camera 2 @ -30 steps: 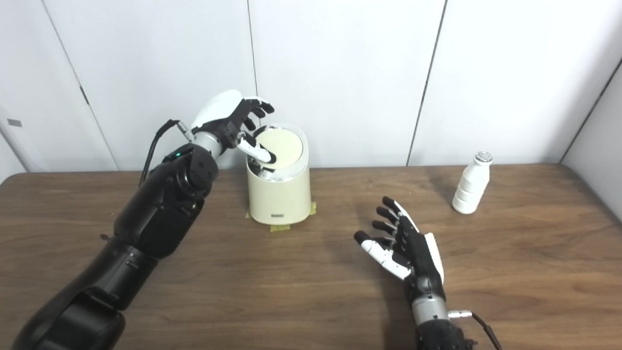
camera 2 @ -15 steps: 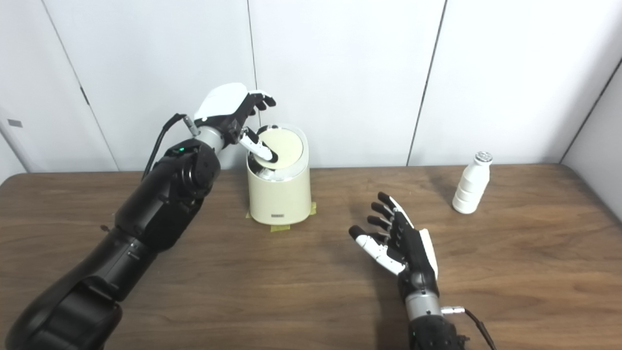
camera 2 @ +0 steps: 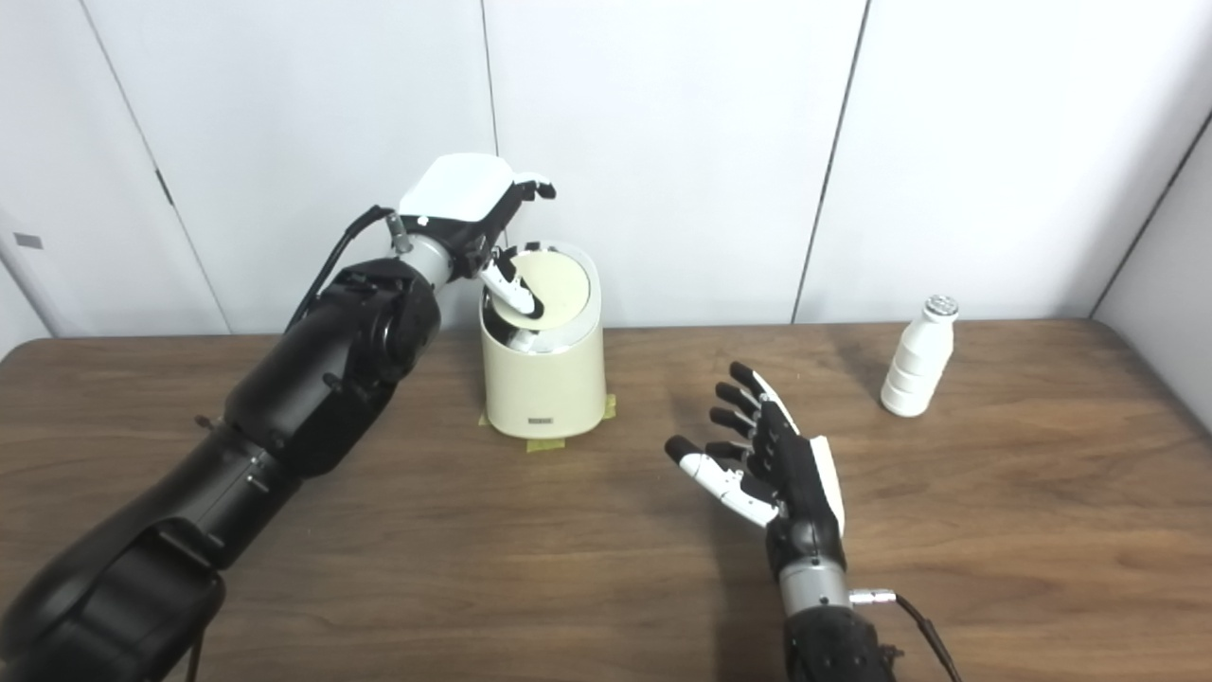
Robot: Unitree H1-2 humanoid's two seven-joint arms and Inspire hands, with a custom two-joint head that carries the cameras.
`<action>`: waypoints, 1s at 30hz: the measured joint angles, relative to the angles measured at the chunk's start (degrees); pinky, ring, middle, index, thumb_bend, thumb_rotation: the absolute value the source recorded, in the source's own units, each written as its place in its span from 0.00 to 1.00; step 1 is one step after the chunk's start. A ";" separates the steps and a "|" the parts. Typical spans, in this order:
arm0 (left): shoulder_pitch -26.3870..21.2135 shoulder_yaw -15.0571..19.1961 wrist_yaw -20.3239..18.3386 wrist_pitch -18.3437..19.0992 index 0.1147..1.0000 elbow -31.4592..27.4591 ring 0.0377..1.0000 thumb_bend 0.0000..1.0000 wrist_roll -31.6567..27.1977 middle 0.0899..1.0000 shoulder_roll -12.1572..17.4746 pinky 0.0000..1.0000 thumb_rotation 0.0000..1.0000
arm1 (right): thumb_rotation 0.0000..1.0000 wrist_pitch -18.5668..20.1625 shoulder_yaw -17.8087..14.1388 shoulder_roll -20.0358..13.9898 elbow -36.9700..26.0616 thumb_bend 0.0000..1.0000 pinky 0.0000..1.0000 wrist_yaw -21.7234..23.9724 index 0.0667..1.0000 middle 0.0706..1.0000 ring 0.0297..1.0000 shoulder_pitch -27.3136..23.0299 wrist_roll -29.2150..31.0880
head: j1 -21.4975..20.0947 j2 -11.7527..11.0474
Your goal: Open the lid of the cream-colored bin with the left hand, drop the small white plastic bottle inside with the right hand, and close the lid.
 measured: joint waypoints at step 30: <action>3.81 19.94 -9.32 10.49 0.81 -23.51 0.71 0.74 -13.36 0.74 -0.39 0.57 0.00 | 0.31 0.39 -1.29 -0.22 -0.33 0.62 0.65 0.06 0.86 0.83 0.78 -0.14 1.60 | 0.70 0.62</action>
